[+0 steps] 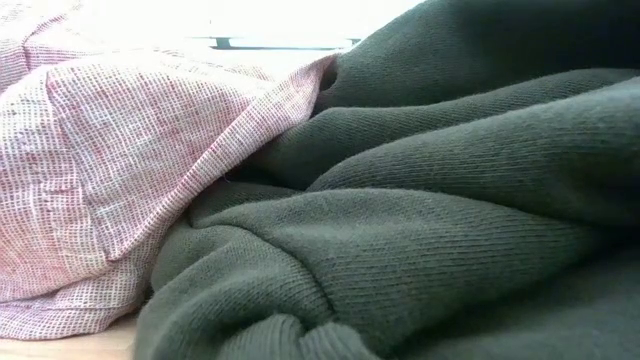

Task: Sort clothes
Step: Put the black boxer shorts into the white laundry organizer

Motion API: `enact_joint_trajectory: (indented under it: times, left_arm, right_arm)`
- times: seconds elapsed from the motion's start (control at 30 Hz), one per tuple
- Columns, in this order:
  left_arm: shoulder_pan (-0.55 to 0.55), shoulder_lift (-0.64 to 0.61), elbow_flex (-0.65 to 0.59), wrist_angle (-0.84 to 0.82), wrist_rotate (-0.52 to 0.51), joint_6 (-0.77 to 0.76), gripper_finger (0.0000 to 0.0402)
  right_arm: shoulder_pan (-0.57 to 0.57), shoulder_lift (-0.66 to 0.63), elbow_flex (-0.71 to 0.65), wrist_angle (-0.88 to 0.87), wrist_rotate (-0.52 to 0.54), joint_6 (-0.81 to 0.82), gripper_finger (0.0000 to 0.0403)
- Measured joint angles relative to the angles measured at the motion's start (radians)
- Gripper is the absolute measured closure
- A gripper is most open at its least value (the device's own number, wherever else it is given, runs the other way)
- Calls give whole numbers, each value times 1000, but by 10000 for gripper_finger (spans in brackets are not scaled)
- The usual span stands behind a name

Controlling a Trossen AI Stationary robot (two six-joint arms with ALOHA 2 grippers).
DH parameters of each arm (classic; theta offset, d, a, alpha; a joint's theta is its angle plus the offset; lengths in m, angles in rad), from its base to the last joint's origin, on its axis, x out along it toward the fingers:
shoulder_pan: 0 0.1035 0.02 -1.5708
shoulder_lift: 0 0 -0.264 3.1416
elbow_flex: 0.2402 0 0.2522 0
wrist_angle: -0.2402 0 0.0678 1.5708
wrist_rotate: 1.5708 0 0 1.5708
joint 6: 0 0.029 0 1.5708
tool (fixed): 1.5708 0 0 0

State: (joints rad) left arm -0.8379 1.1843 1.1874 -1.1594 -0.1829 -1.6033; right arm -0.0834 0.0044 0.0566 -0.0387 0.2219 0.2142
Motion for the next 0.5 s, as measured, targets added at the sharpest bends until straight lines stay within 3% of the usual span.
enact_joint_trajectory:
  times: [0.3,0.5]
  left_arm:
    - [8,-1,214,-243,-136,4,400]
    - [88,-1,314,-306,-165,100,400]
  right_arm:
    - [0,0,0,0,0,0,396]
    - [0,0,0,0,0,0,396]
